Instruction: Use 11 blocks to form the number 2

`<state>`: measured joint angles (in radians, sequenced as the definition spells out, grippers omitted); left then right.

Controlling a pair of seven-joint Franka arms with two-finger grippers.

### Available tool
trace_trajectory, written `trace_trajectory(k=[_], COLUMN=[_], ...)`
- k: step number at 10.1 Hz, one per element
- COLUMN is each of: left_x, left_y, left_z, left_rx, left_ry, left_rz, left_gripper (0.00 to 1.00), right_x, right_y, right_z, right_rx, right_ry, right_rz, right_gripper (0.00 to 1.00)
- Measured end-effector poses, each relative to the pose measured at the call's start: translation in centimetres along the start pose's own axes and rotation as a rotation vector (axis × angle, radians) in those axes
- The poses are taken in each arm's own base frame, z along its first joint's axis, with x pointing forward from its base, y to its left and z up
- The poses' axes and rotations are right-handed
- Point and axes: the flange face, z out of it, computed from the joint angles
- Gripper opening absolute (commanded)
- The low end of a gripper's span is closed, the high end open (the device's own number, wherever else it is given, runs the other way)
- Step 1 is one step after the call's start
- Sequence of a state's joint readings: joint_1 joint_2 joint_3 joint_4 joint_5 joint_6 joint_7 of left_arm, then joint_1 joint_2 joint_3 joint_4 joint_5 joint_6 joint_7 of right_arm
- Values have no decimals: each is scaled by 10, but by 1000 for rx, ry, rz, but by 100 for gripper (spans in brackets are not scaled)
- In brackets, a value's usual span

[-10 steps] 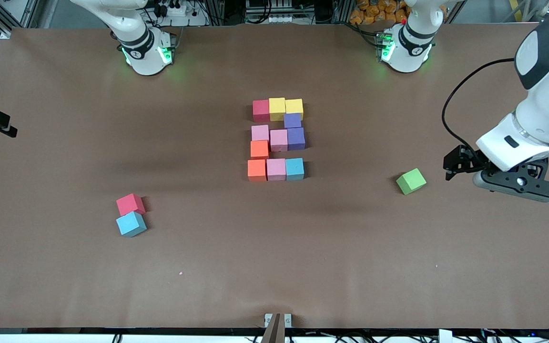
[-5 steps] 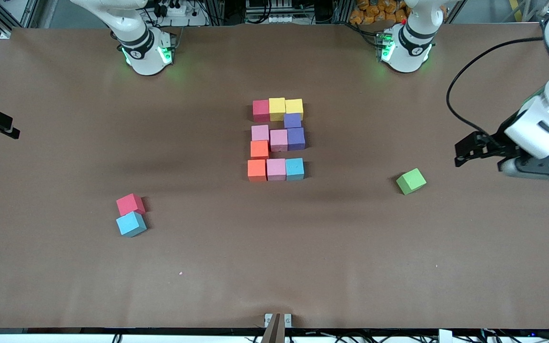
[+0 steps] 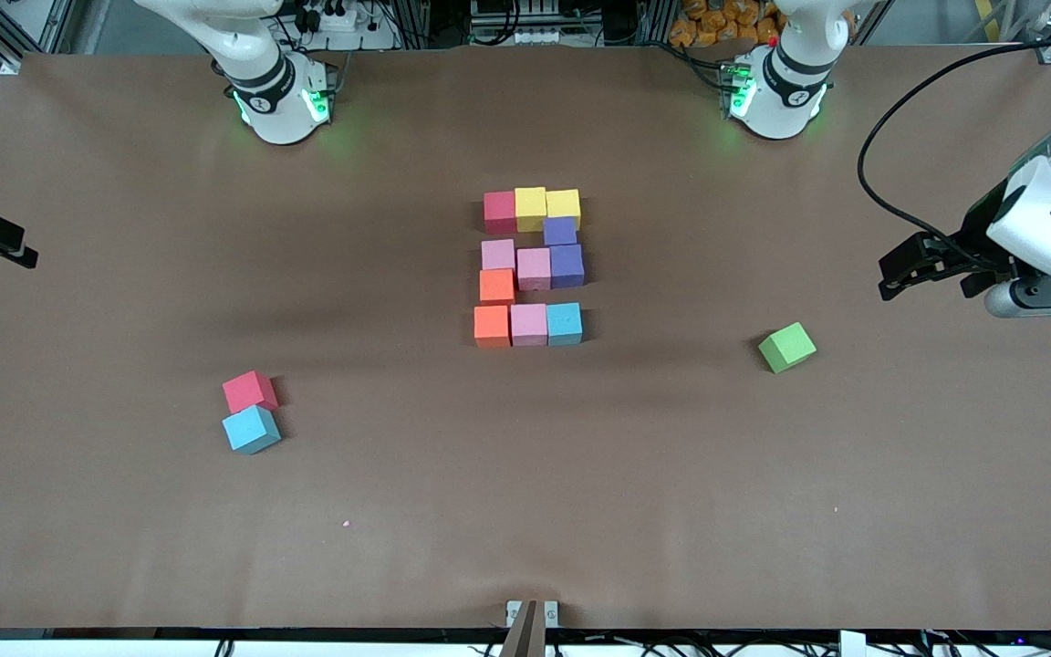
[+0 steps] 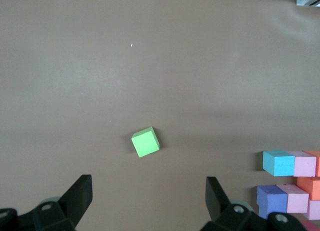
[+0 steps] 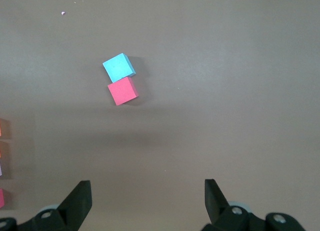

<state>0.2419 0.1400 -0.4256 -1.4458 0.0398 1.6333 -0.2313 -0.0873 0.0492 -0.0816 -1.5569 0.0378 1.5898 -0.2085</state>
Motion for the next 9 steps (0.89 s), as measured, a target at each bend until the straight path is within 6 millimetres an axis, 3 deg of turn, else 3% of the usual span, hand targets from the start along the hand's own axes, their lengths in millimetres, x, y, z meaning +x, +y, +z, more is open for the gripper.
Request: trace_trajectory(k=[5,8,9], left_x=[-31,-58,-62], left_y=[0,-3,-9], left_z=[-7,-14,-15], left_rx=[57,68,68], left_ry=[-31,-3,-5], left_rz=[65,107,101], left_gripper=[100,100,100], right_x=[5,11,12], right_y=[-19,-70,-75], right_z=[0,2,3], right_rx=[-2,-2,-2], right_ry=[6,3,2], right_rz=[-33,-41,-44], right_gripper=[100,100,100])
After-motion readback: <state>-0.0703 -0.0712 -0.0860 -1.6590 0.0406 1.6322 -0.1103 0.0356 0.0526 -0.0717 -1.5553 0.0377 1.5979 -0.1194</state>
